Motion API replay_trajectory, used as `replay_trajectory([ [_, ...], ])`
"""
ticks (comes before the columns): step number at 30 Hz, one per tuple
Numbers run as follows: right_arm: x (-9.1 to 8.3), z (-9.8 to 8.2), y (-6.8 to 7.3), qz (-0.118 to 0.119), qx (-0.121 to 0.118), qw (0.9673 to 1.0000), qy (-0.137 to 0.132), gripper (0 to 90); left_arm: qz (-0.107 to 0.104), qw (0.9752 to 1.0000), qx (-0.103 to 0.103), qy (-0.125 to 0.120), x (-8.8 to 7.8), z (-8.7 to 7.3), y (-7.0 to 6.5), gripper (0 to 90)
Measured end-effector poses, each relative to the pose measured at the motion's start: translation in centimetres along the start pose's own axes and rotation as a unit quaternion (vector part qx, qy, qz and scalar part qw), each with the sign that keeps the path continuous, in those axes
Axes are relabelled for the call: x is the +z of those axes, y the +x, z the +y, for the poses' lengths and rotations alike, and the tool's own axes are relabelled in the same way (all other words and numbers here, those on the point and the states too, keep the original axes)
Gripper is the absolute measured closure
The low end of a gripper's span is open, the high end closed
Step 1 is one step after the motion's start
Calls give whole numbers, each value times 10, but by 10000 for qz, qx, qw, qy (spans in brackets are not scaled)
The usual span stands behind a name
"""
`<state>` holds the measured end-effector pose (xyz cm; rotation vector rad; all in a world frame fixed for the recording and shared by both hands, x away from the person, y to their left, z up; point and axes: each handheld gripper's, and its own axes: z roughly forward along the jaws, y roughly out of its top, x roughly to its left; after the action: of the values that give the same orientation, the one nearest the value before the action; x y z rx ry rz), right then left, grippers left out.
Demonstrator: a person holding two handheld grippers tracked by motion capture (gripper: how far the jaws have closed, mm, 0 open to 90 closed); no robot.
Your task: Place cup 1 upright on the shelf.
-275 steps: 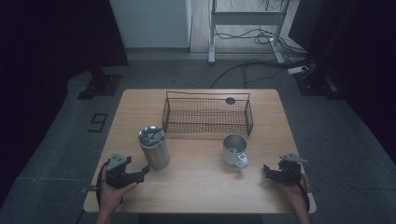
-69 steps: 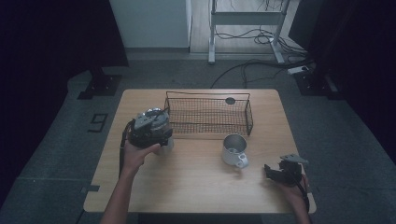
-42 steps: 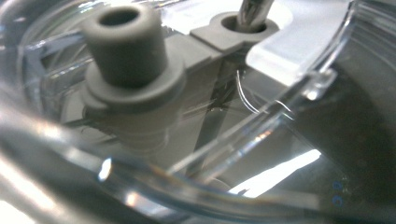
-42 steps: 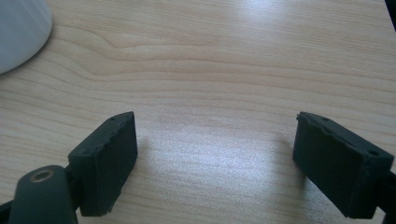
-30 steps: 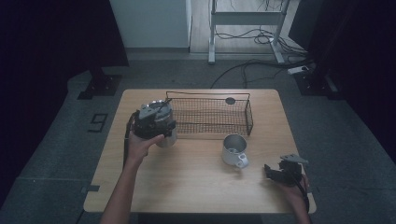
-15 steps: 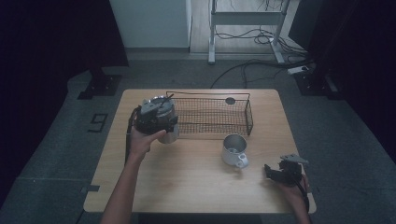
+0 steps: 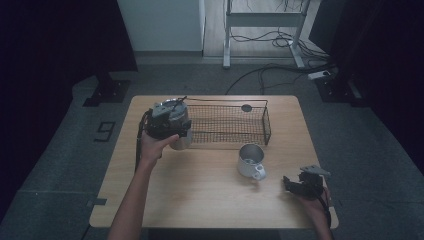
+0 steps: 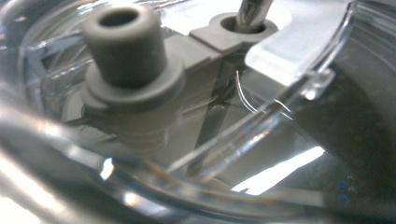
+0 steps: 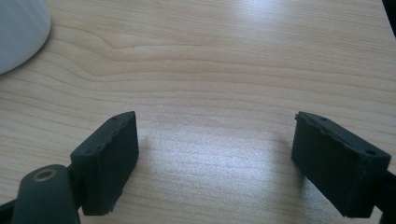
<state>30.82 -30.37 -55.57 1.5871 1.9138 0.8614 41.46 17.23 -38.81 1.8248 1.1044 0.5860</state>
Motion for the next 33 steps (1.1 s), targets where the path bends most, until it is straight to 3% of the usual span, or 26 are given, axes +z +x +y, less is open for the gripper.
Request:
replay_trajectory([
  [33,0,0,1,-24,21,10000,-7,152,2,9998,-136,123,29,17,9,40],
])
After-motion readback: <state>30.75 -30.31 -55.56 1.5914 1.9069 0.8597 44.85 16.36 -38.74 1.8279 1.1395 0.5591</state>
